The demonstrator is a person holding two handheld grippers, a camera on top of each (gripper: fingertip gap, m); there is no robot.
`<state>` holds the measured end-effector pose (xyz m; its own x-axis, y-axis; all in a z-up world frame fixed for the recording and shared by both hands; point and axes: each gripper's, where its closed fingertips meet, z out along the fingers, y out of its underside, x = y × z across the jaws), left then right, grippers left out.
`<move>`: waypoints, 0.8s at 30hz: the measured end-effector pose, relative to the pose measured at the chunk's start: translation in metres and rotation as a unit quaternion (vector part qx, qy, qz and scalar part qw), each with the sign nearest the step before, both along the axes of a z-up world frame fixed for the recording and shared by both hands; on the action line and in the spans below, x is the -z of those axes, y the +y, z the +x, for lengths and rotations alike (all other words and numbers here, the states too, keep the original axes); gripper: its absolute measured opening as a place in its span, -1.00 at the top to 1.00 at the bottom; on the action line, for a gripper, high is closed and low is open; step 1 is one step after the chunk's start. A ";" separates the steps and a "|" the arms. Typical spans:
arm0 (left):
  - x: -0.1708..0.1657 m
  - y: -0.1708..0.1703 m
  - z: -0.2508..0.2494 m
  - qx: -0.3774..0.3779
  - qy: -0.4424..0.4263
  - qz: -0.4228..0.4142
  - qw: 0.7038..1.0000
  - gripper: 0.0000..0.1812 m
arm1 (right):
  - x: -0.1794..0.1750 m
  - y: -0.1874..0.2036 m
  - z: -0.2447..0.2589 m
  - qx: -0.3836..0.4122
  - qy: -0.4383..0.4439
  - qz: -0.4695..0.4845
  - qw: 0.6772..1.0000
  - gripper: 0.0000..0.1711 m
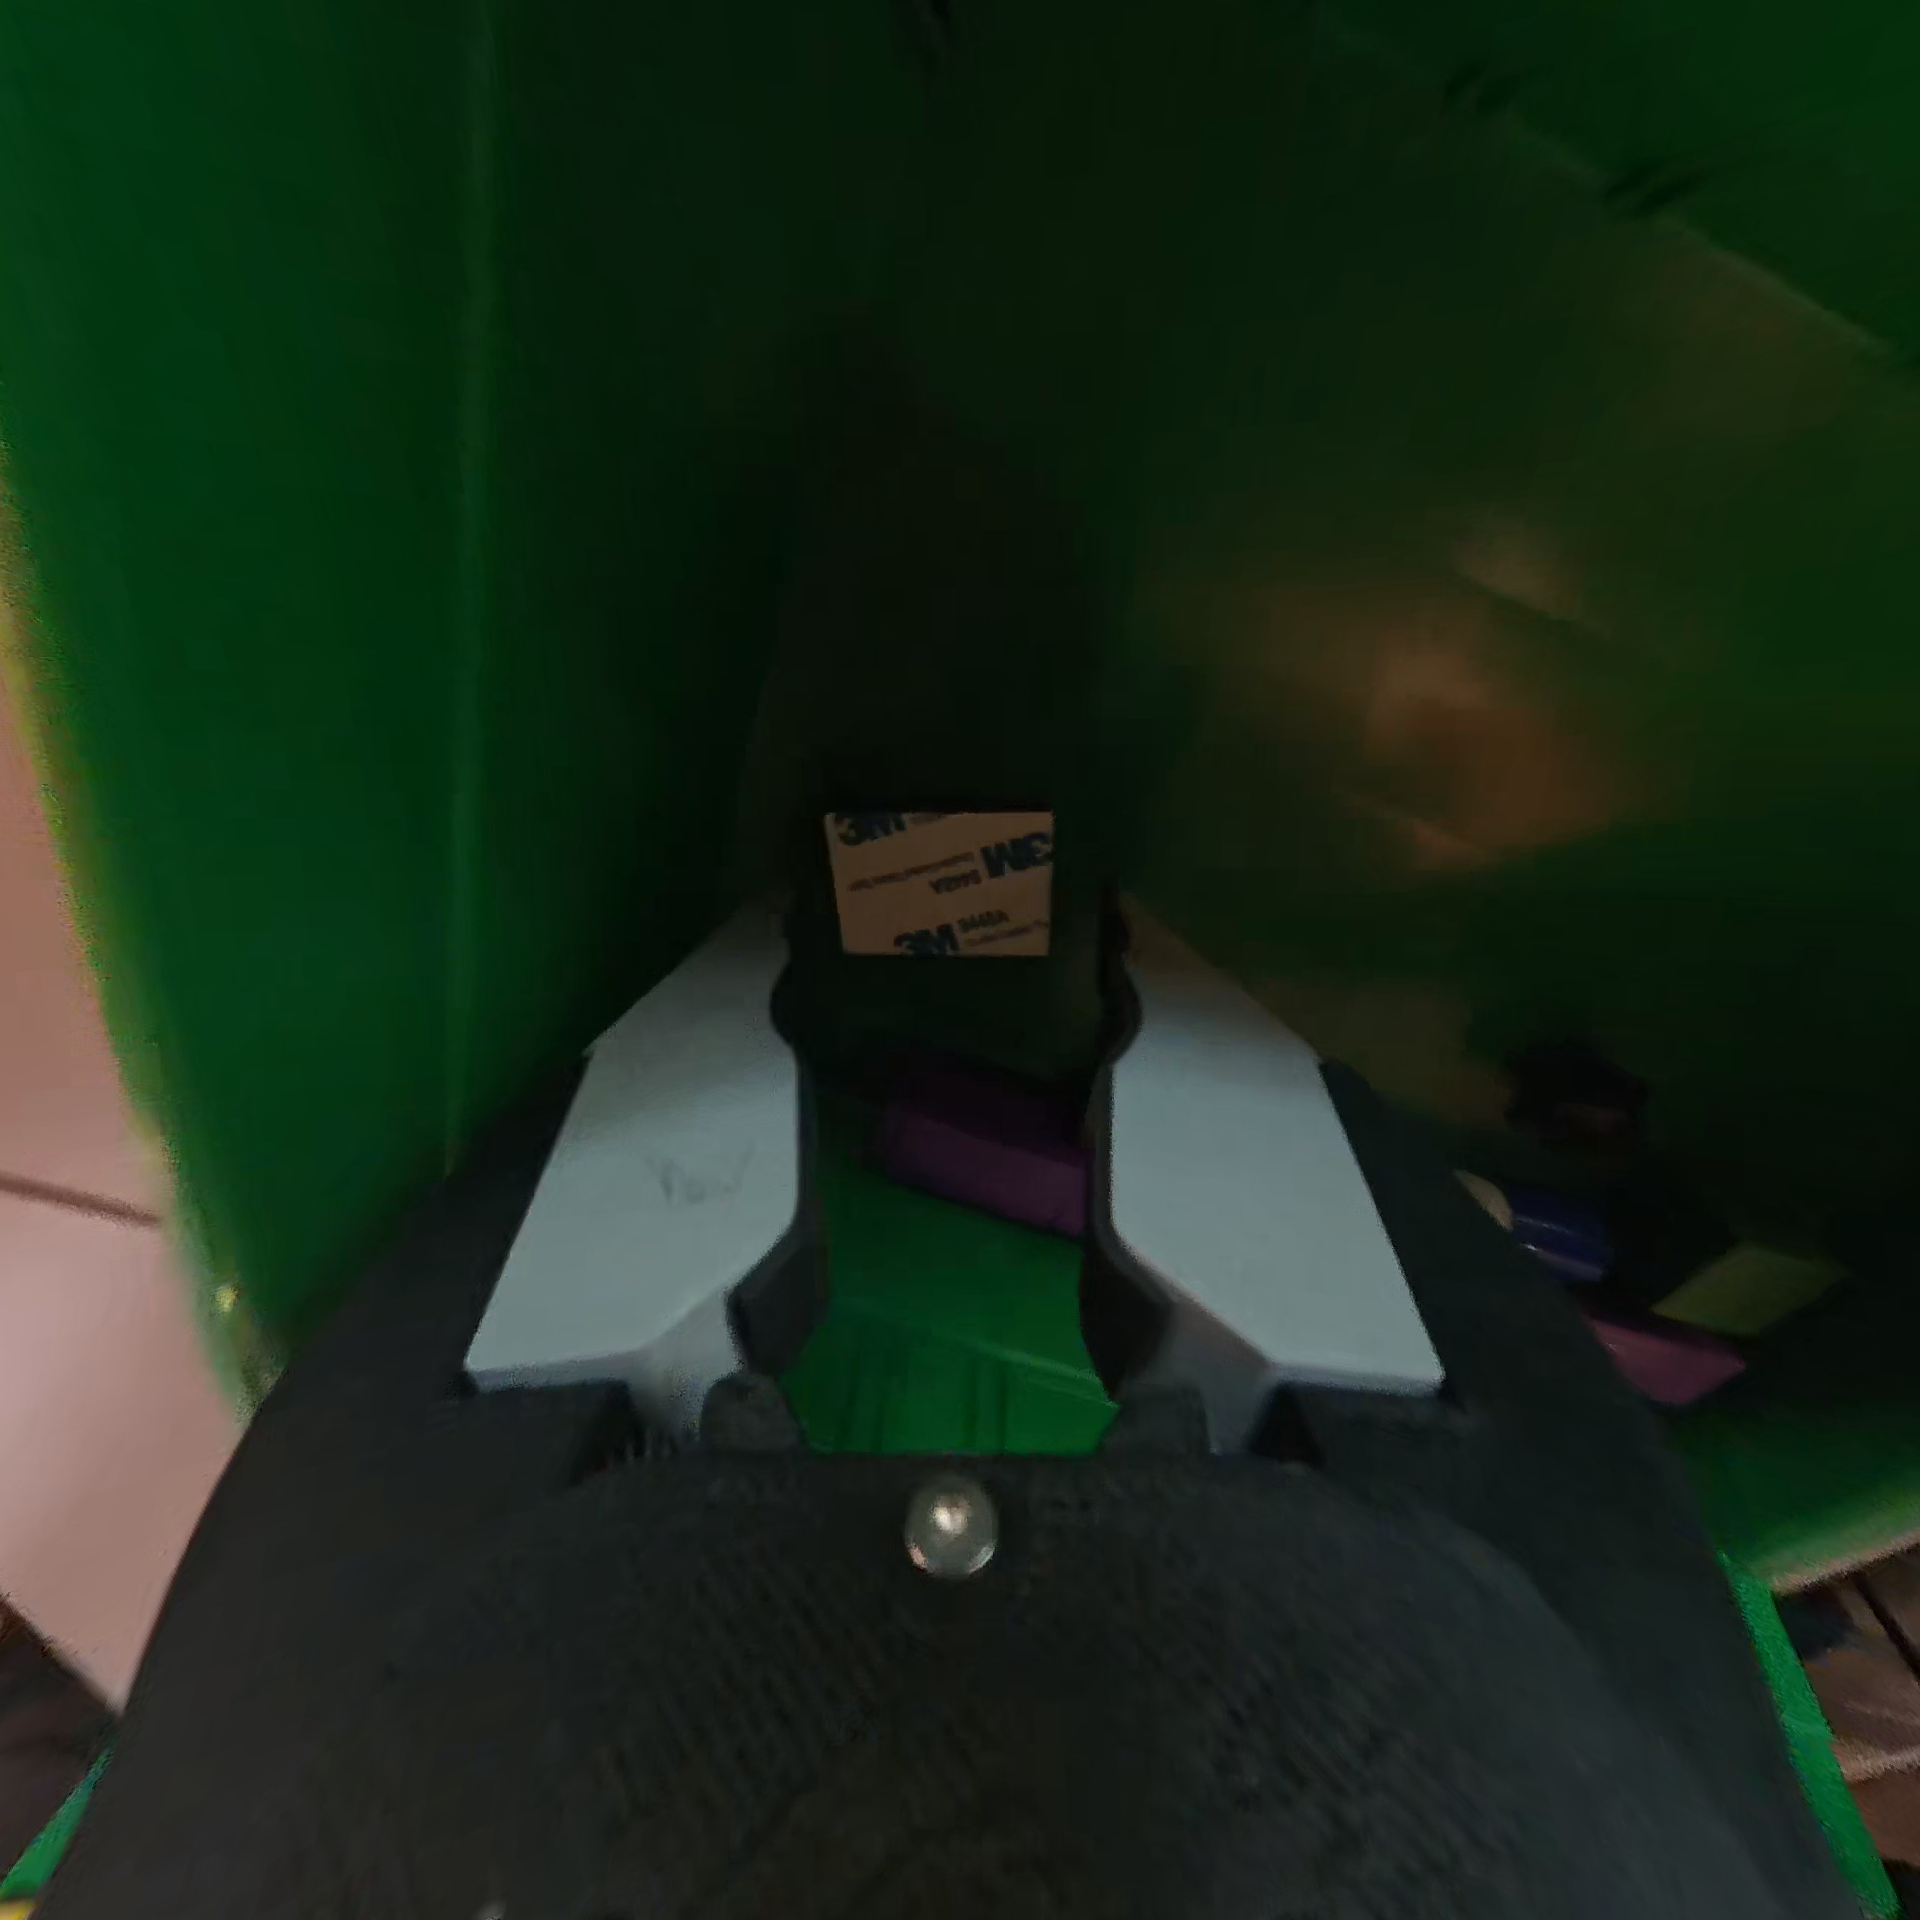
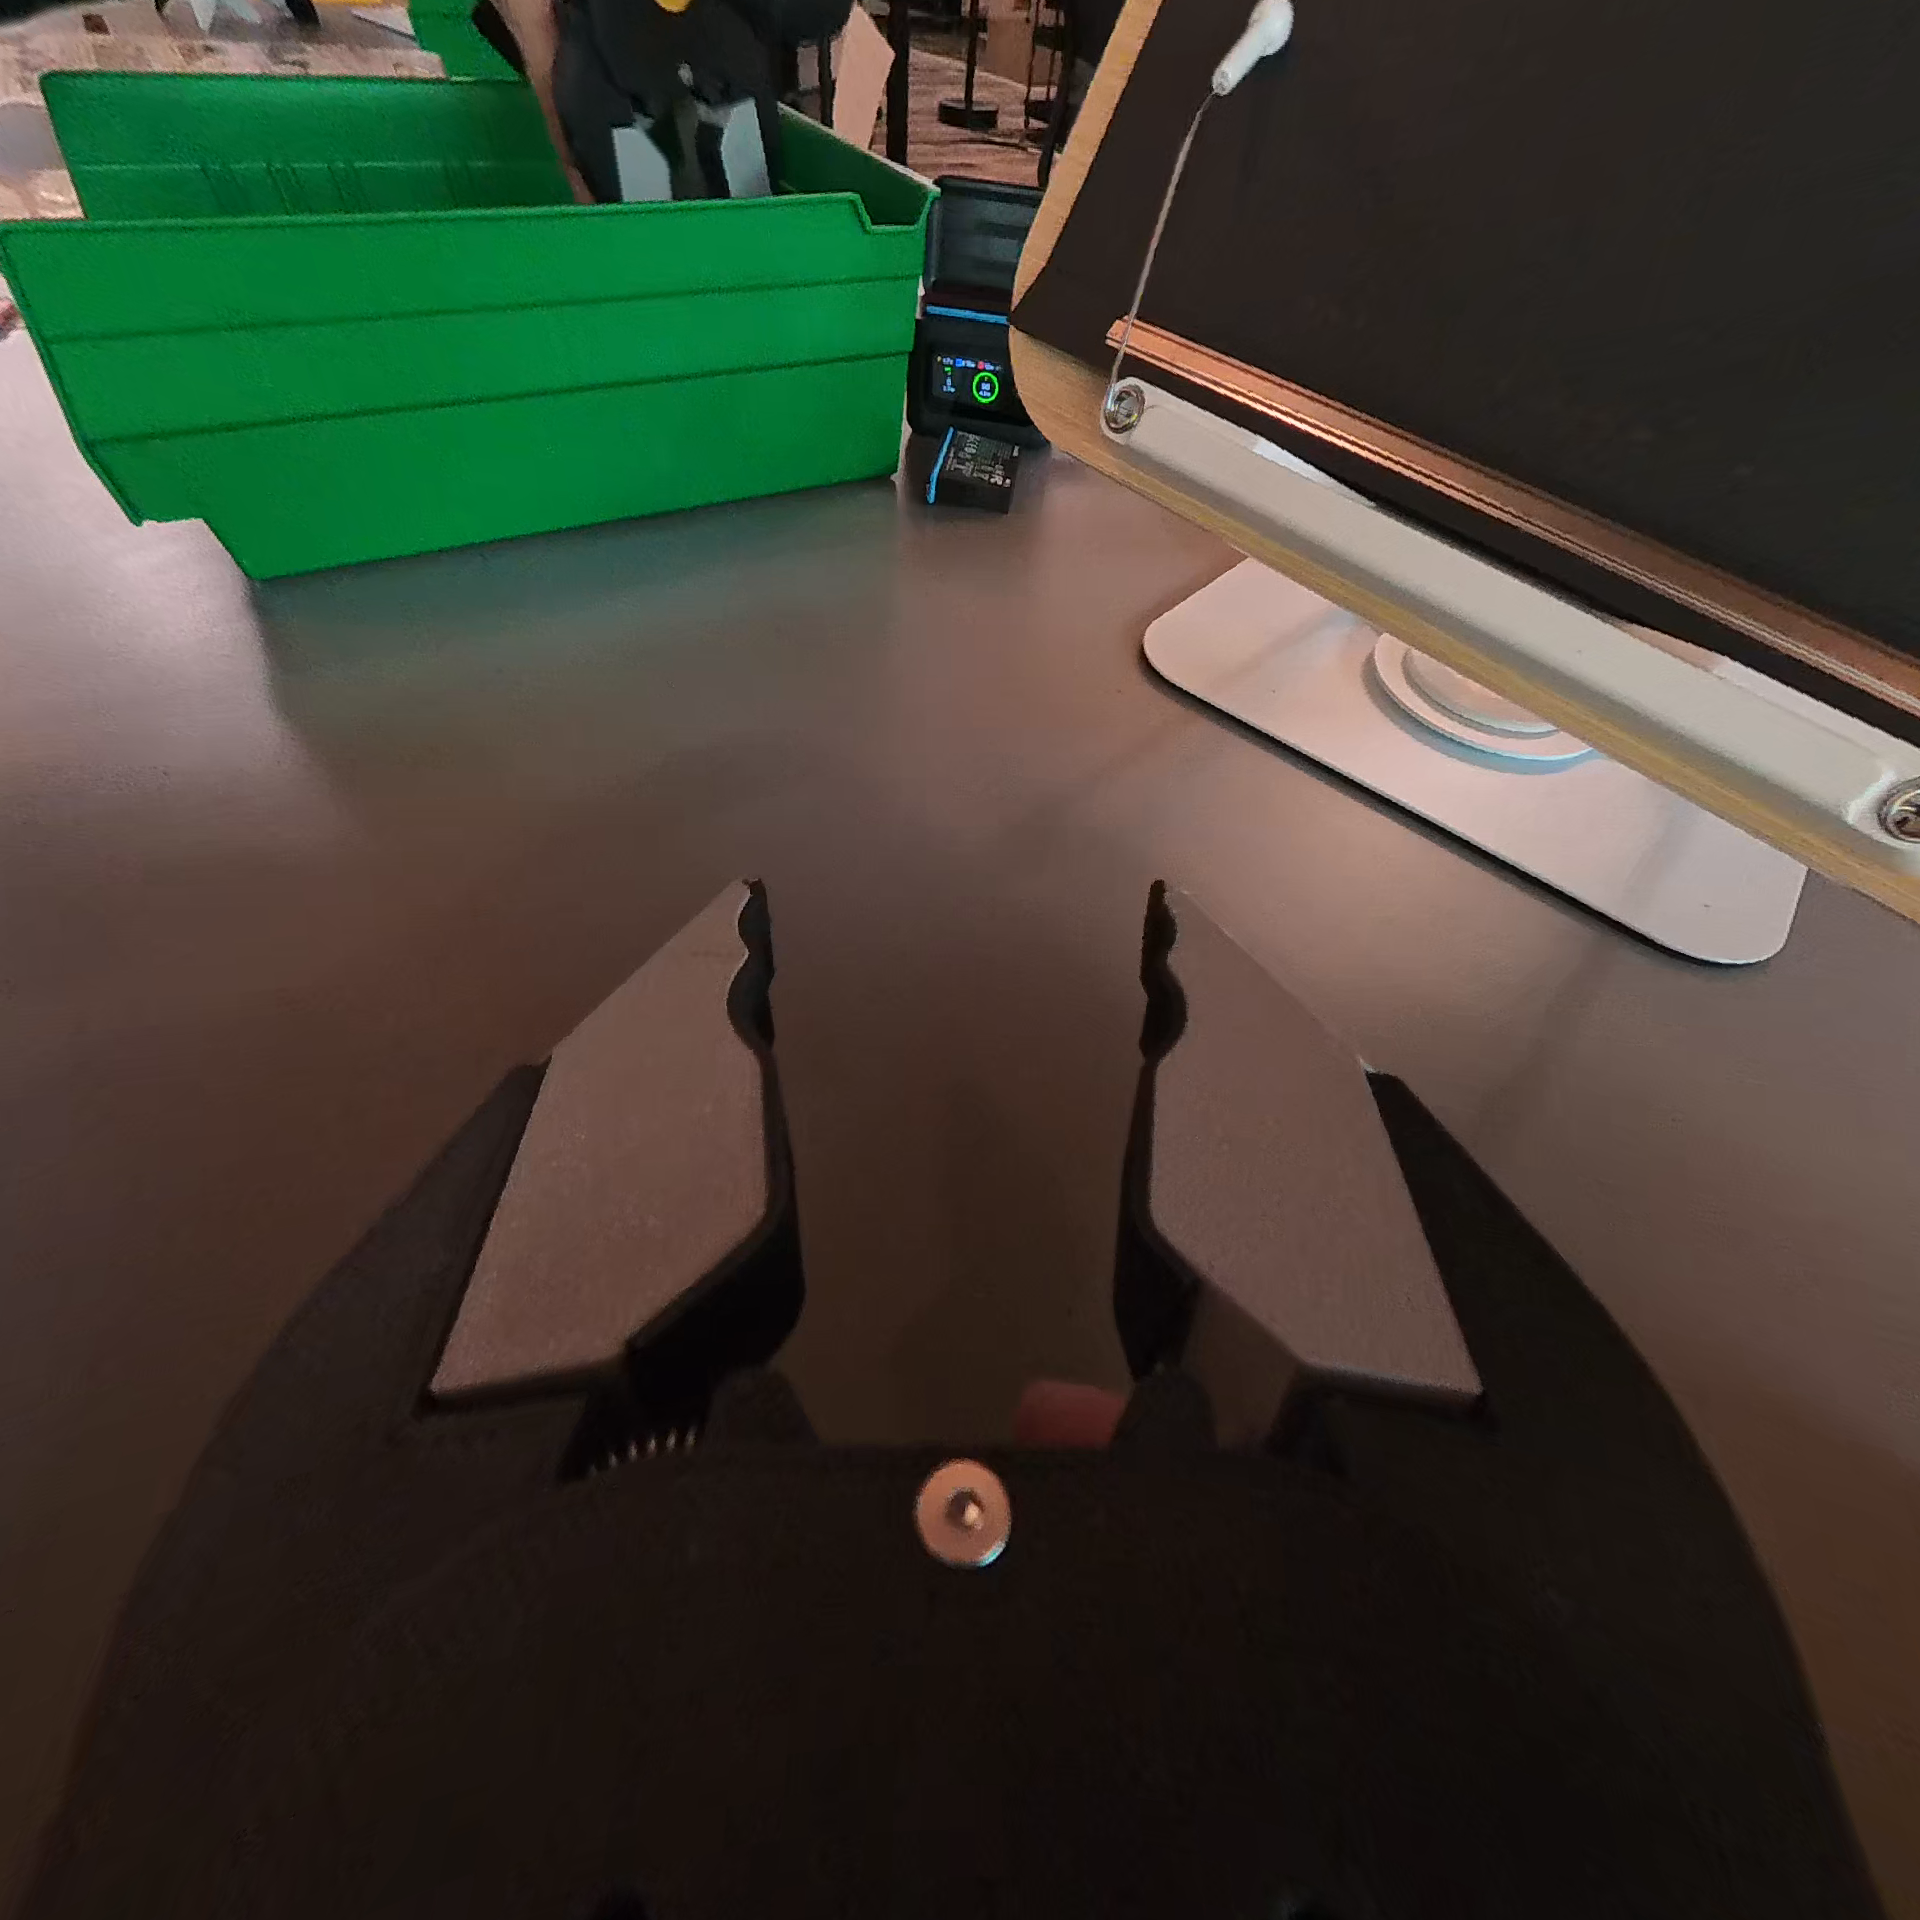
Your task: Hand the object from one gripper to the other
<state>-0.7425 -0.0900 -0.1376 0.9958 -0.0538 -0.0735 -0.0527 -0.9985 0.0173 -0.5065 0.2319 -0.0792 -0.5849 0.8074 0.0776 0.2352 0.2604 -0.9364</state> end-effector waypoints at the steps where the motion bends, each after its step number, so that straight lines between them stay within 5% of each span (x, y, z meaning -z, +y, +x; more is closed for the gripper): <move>1: 0.001 -0.001 0.003 -0.007 -0.023 -0.003 1.000 0.51 | 0.000 0.000 0.000 0.000 0.001 0.002 1.000 0.19; 9: 0.002 0.006 0.003 -0.023 -0.021 -0.003 1.000 0.57 | 0.002 -0.006 0.003 -0.007 0.013 0.033 0.999 0.22; 16: -0.010 0.002 0.002 0.034 0.105 0.025 0.994 0.57 | 0.000 -0.008 0.005 -0.010 0.006 0.012 1.000 0.25; 21: -0.076 0.016 0.002 0.043 0.263 0.119 0.957 0.58 | -0.005 -0.007 0.005 -0.008 -0.003 -0.025 1.000 0.26; 24: -0.148 0.045 0.013 0.033 0.398 0.236 0.886 0.58 | -0.007 -0.010 0.006 -0.013 -0.005 -0.037 0.999 0.26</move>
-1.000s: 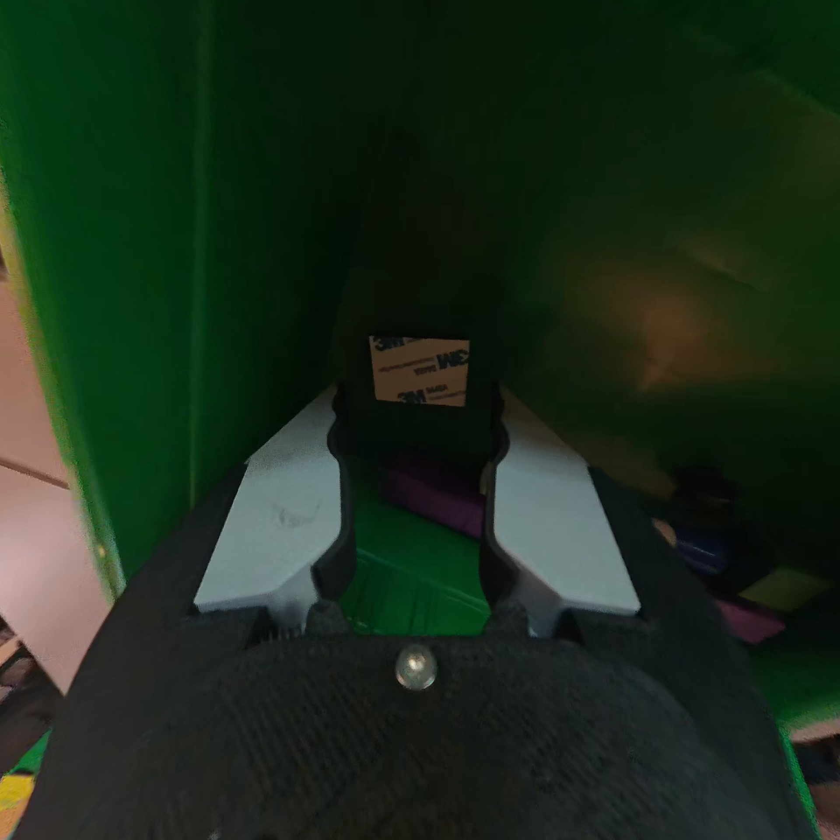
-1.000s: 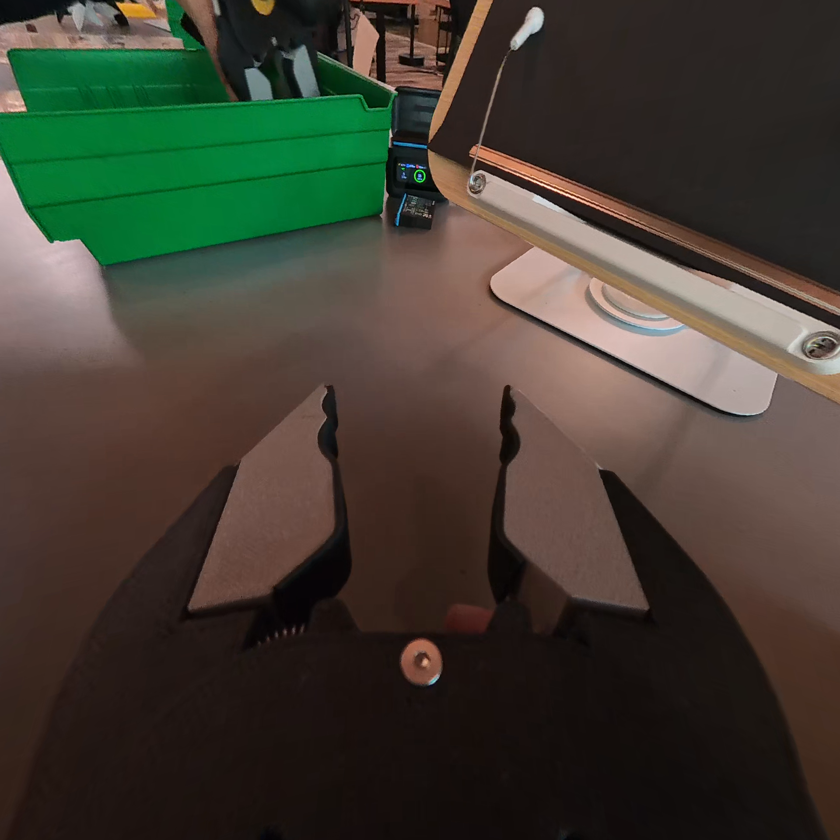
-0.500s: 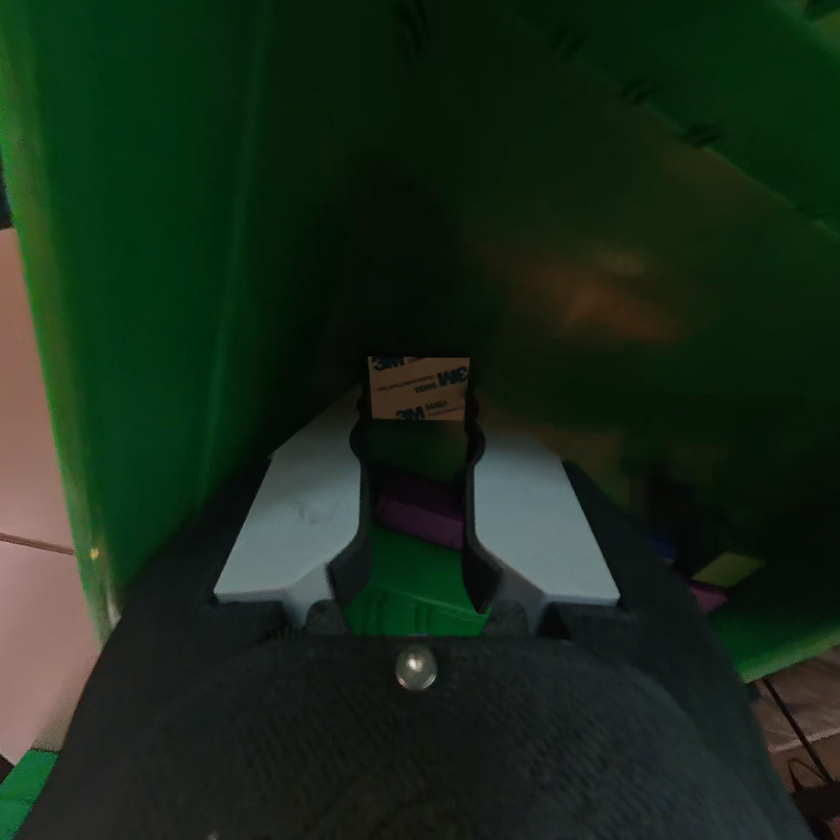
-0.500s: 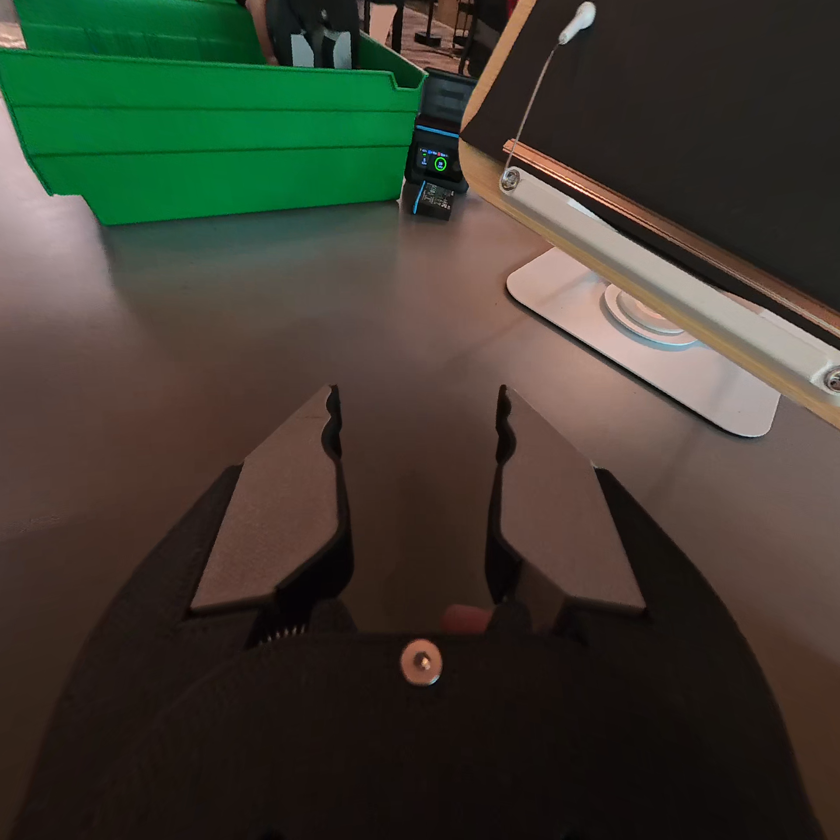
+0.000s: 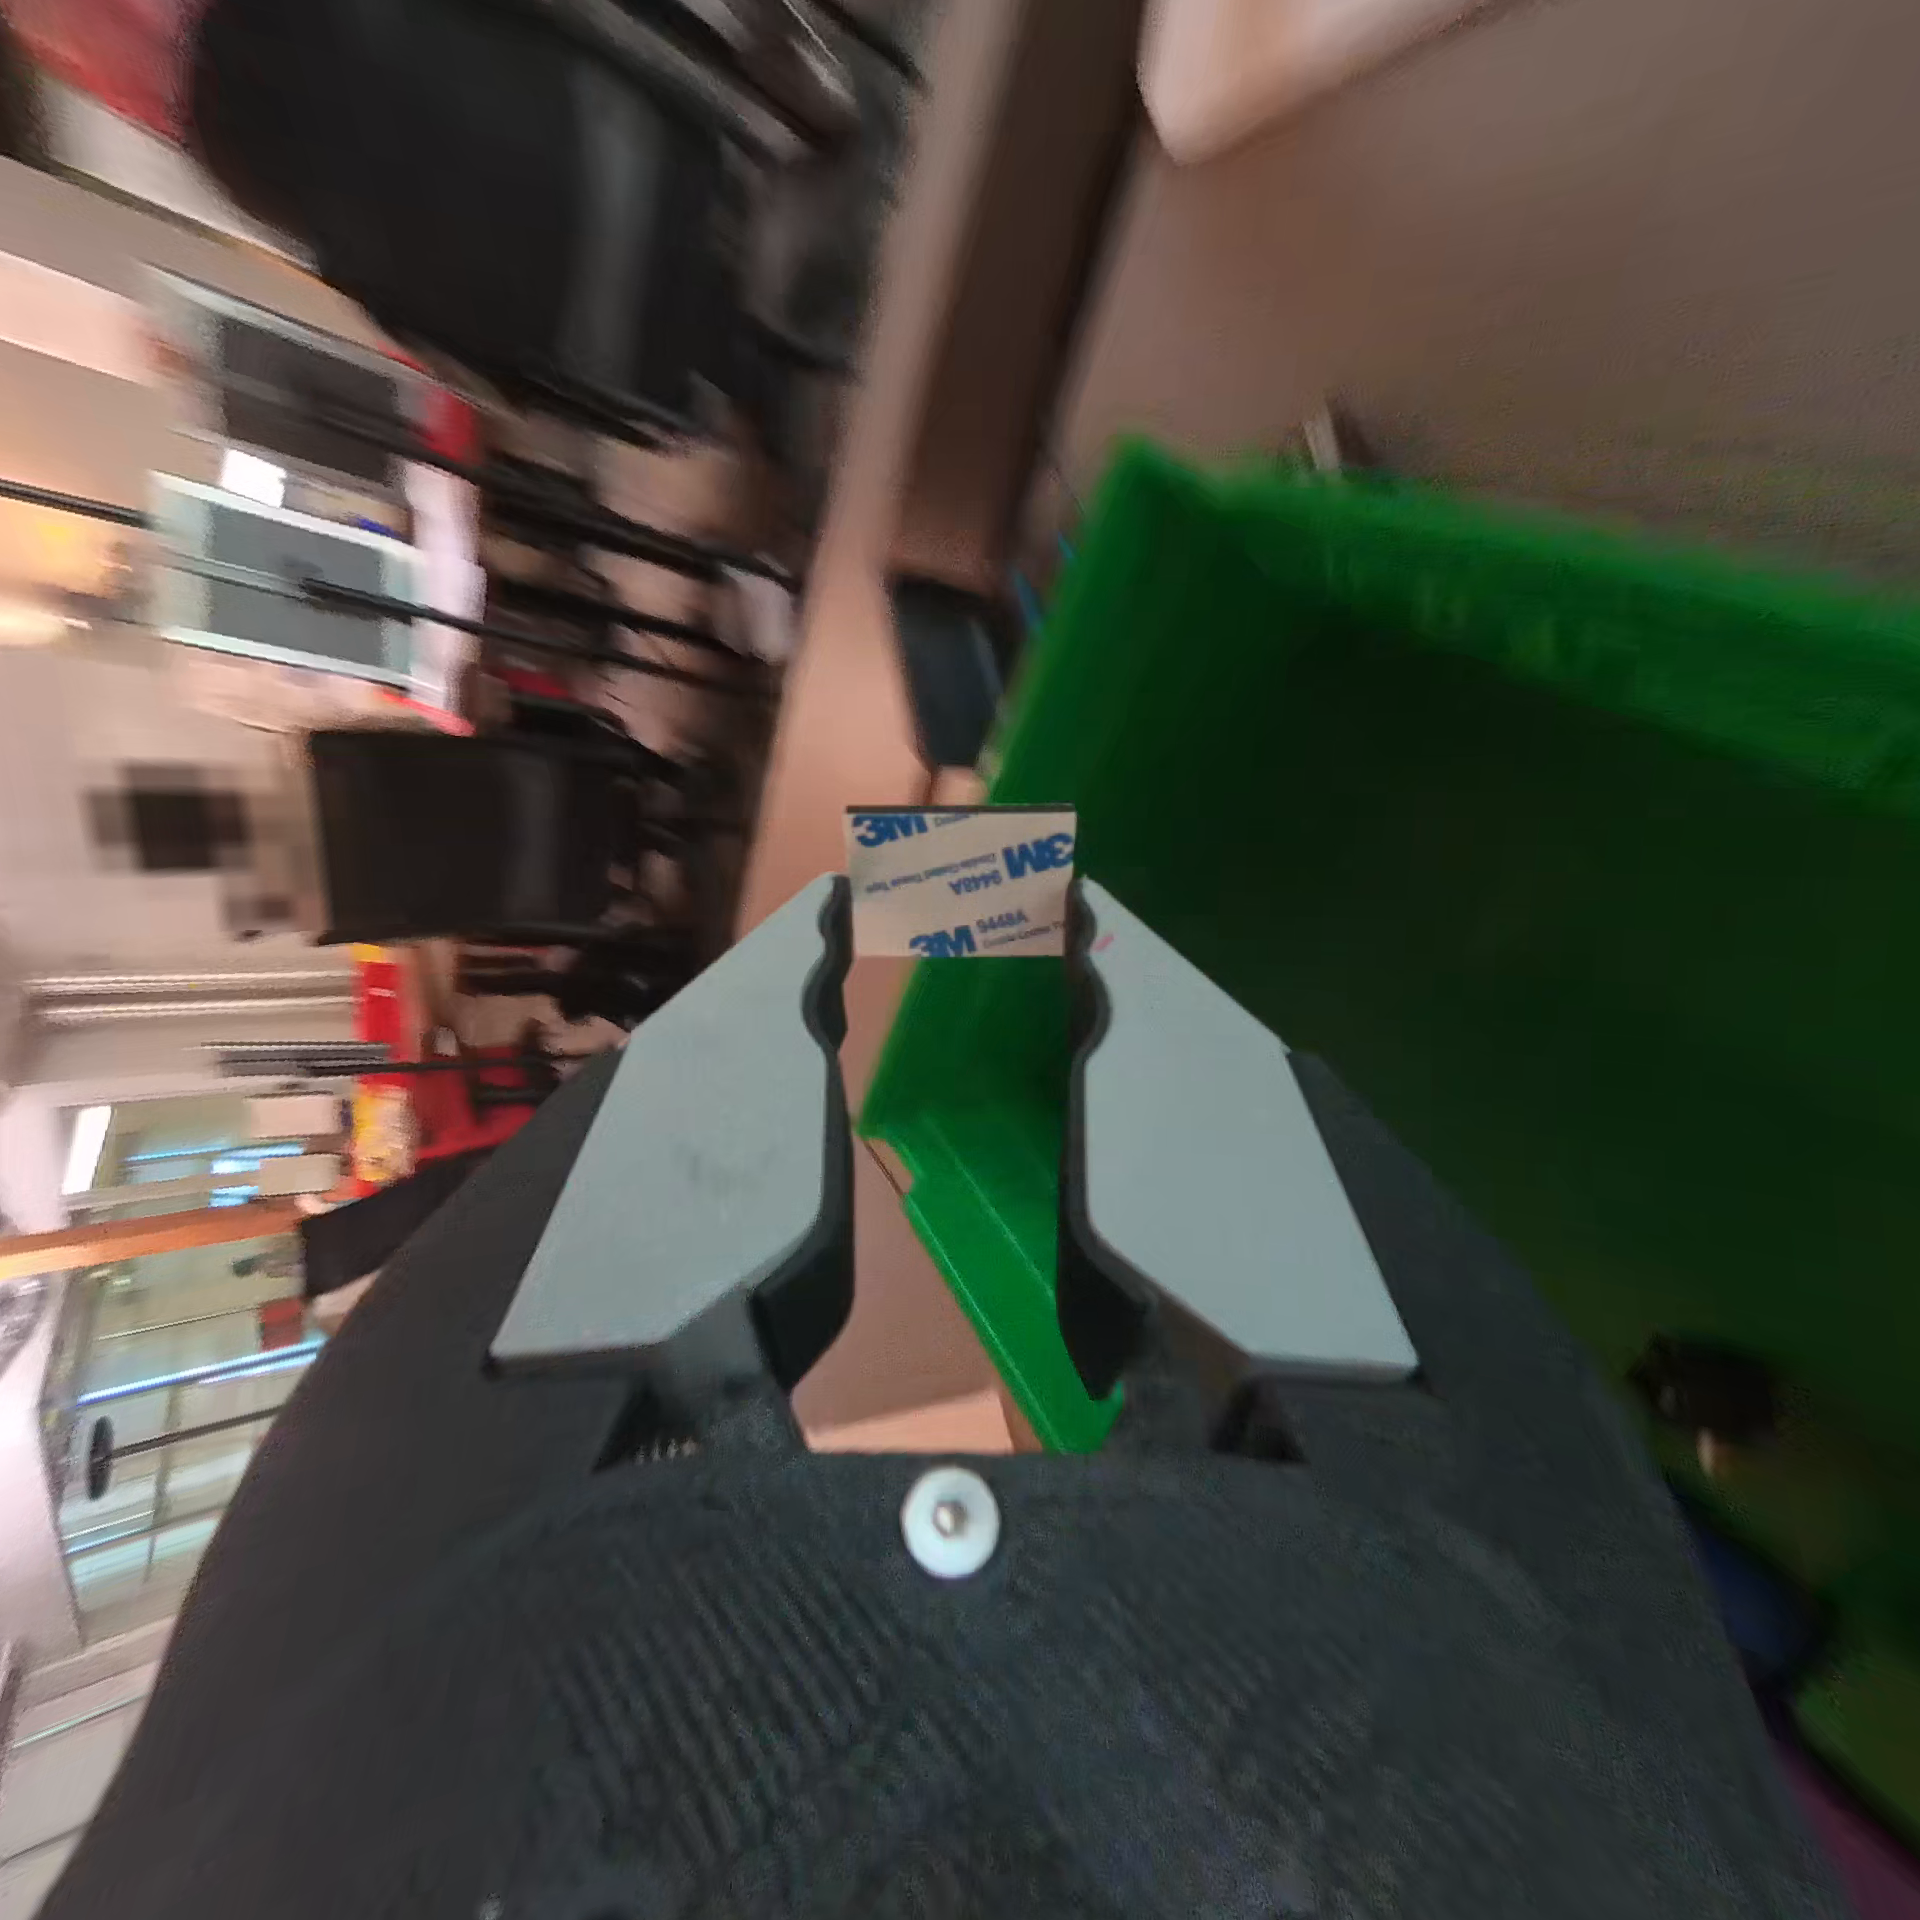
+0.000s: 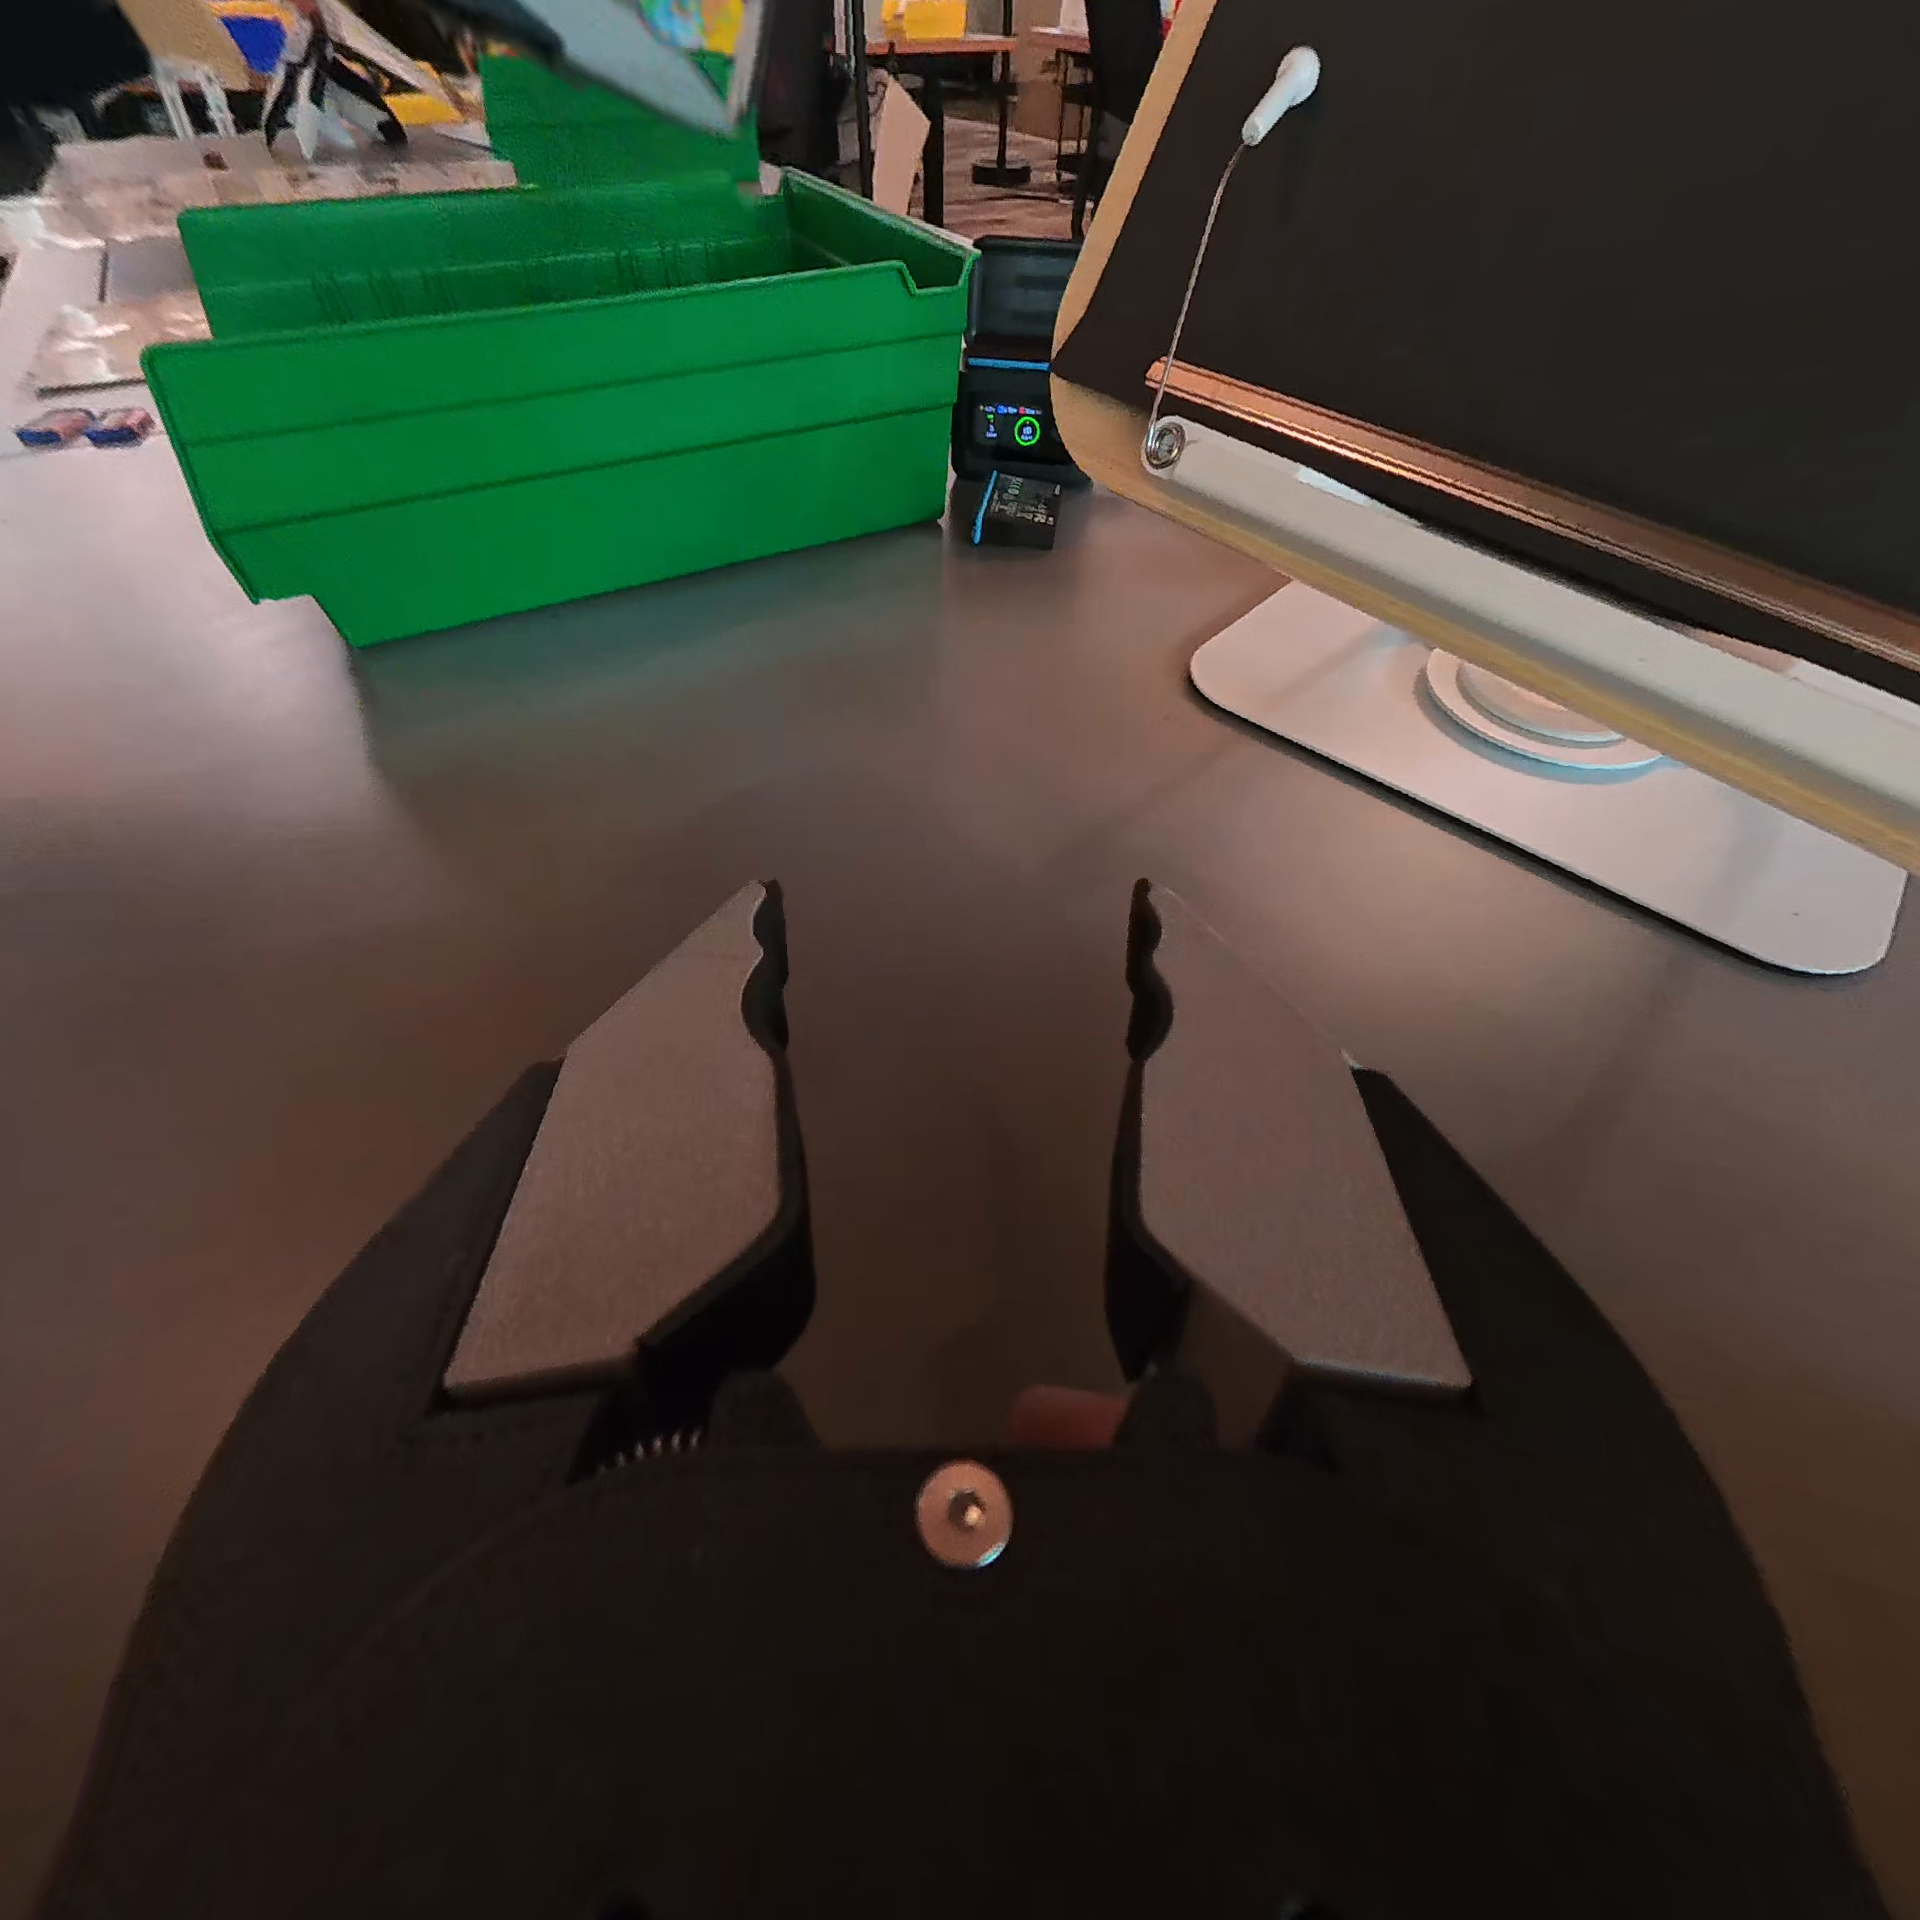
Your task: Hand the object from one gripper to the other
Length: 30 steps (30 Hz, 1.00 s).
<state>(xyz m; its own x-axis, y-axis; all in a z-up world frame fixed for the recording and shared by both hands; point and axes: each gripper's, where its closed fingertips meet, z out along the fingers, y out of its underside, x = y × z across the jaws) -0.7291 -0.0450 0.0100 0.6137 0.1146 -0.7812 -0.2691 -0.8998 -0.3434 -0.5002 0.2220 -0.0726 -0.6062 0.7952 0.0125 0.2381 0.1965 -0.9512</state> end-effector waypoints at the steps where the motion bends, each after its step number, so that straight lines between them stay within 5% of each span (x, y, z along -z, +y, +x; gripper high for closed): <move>1: -0.024 0.012 0.011 0.007 0.041 0.049 0.998 0.58 | 0.000 -0.001 0.001 -0.002 0.000 -0.001 1.000 0.25; 4: -0.079 0.056 0.069 0.056 0.126 0.183 0.973 0.58 | 0.000 -0.006 0.003 -0.010 -0.004 -0.005 1.000 0.24; 7: -0.104 0.111 0.145 0.144 0.119 0.304 0.934 0.58 | 0.002 -0.009 0.006 -0.020 -0.022 -0.021 0.999 0.22; 10: -0.100 0.168 0.218 0.269 0.036 0.387 0.881 0.58 | 0.001 -0.009 0.009 -0.028 -0.035 -0.042 0.998 0.20; 14: -0.085 0.216 0.286 0.418 -0.127 0.458 0.774 0.58 | -0.011 -0.007 0.016 -0.059 -0.047 -0.101 0.992 0.22; 19: -0.060 0.232 0.286 0.440 -0.222 0.510 0.705 0.59 | -0.035 -0.002 0.025 -0.101 -0.083 -0.220 0.967 0.25; 23: -0.038 0.233 0.278 0.428 -0.253 0.493 0.714 0.58 | -0.053 -0.009 0.038 -0.163 -0.096 -0.288 0.939 0.32; 27: -0.022 0.240 0.251 0.361 -0.132 0.447 0.808 0.58 | -0.062 -0.016 0.045 -0.201 -0.119 -0.341 0.911 0.30; 30: -0.008 0.246 0.263 0.375 -0.110 0.395 0.831 0.58 | -0.060 -0.015 0.044 -0.196 -0.116 -0.340 0.913 0.25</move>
<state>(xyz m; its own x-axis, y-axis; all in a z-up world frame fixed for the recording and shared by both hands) -0.4657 0.2014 0.0181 0.8619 0.0580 -0.5037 -0.5055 0.0223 -0.8625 -0.4564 0.2067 -0.0128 -0.7685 0.2936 -0.5685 0.4874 -0.3069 -0.8174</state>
